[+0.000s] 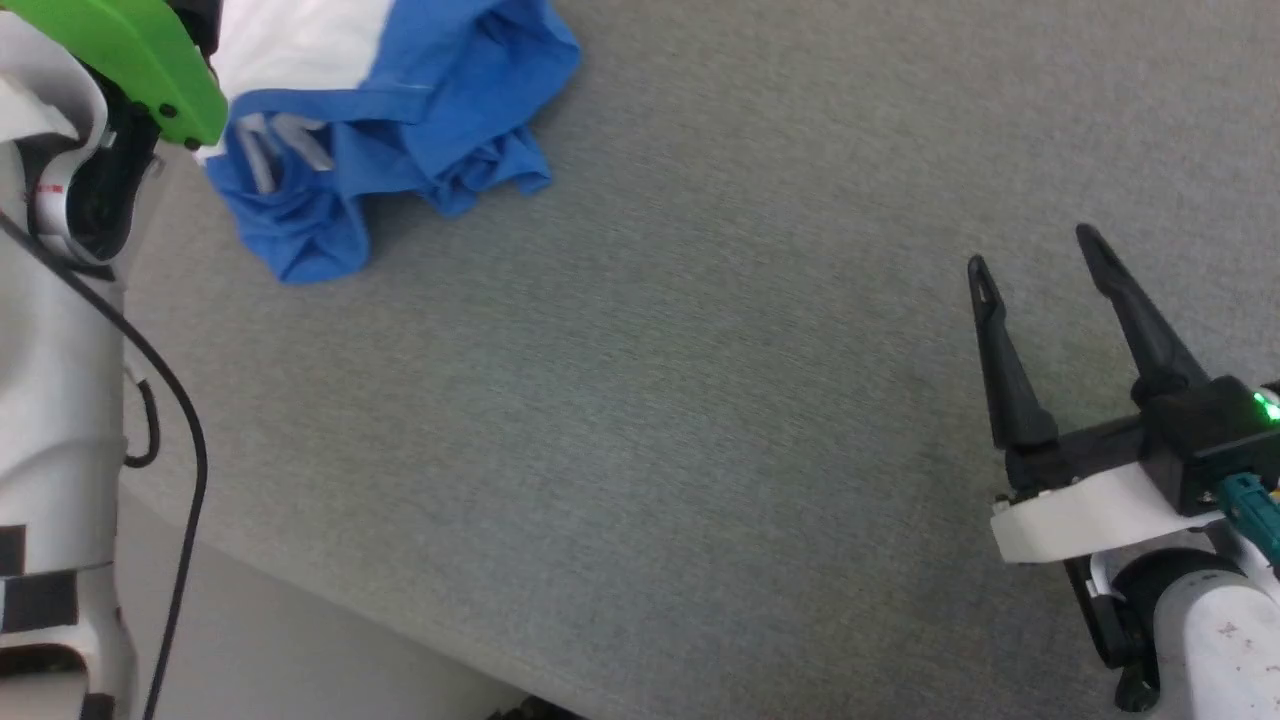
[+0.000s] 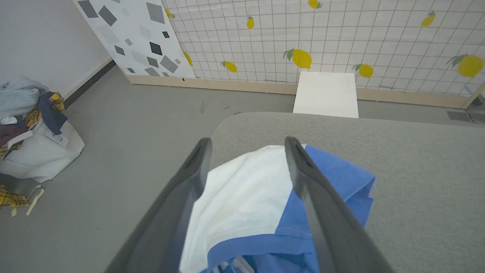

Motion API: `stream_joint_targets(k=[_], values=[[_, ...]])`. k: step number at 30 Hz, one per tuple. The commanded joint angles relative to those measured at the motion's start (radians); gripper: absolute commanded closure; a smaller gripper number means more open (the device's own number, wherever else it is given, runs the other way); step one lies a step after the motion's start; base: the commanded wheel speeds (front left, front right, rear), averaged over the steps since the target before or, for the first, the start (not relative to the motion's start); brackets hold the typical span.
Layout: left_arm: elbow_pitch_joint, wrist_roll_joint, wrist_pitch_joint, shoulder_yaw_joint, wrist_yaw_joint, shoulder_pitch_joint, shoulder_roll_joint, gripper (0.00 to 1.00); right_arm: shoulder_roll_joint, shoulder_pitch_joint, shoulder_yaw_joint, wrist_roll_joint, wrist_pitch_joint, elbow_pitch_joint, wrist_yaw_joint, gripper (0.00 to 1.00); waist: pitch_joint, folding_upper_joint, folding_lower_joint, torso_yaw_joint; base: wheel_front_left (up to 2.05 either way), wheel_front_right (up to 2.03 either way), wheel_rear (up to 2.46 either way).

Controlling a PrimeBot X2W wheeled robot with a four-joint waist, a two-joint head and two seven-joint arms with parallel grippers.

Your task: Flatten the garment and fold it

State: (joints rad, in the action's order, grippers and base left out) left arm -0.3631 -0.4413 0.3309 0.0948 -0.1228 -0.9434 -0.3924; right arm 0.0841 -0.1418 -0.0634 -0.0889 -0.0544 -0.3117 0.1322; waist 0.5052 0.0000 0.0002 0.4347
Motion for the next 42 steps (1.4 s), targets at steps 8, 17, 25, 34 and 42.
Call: stream_joint_targets(k=[8, 17, 25, 34, 42], values=[[-0.097, -0.002, 0.105, 0.056, -0.007, 0.013, -0.078, 0.00, 0.004, -0.036, 0.012, -0.004, 0.002, -0.032, -0.002, 0.00, 0.140, 0.0000, -0.0002, -0.128, 0.00, 0.00, 0.00], [-0.174, -0.018, 0.130, 0.111, -0.007, 0.082, -0.136, 0.00, 0.015, -0.041, 0.010, 0.007, -0.001, -0.047, -0.002, 0.00, 0.146, 0.0000, -0.0002, -0.173, 0.00, 0.00, 0.00], [-0.227, -0.066, 0.073, 0.140, -0.008, 0.114, -0.161, 1.00, 0.013, -0.041, 0.002, 0.013, 0.003, -0.037, -0.002, 0.00, 0.118, 0.0000, -0.0002, -0.212, 0.00, 0.00, 0.00], [-0.280, -0.095, -0.073, 0.084, -0.002, 0.063, -0.191, 1.00, -0.004, -0.028, 0.011, 0.025, 0.031, -0.002, -0.002, 0.00, 0.027, 0.0000, -0.0002, -0.229, 0.00, 0.00, 0.00], [-0.260, -0.086, -0.147, 0.058, 0.004, 0.001, -0.239, 1.00, -0.024, -0.004, 0.023, 0.045, 0.076, 0.058, -0.002, 0.00, -0.105, 0.0000, -0.0002, -0.225, 0.00, 0.00, 0.00]])
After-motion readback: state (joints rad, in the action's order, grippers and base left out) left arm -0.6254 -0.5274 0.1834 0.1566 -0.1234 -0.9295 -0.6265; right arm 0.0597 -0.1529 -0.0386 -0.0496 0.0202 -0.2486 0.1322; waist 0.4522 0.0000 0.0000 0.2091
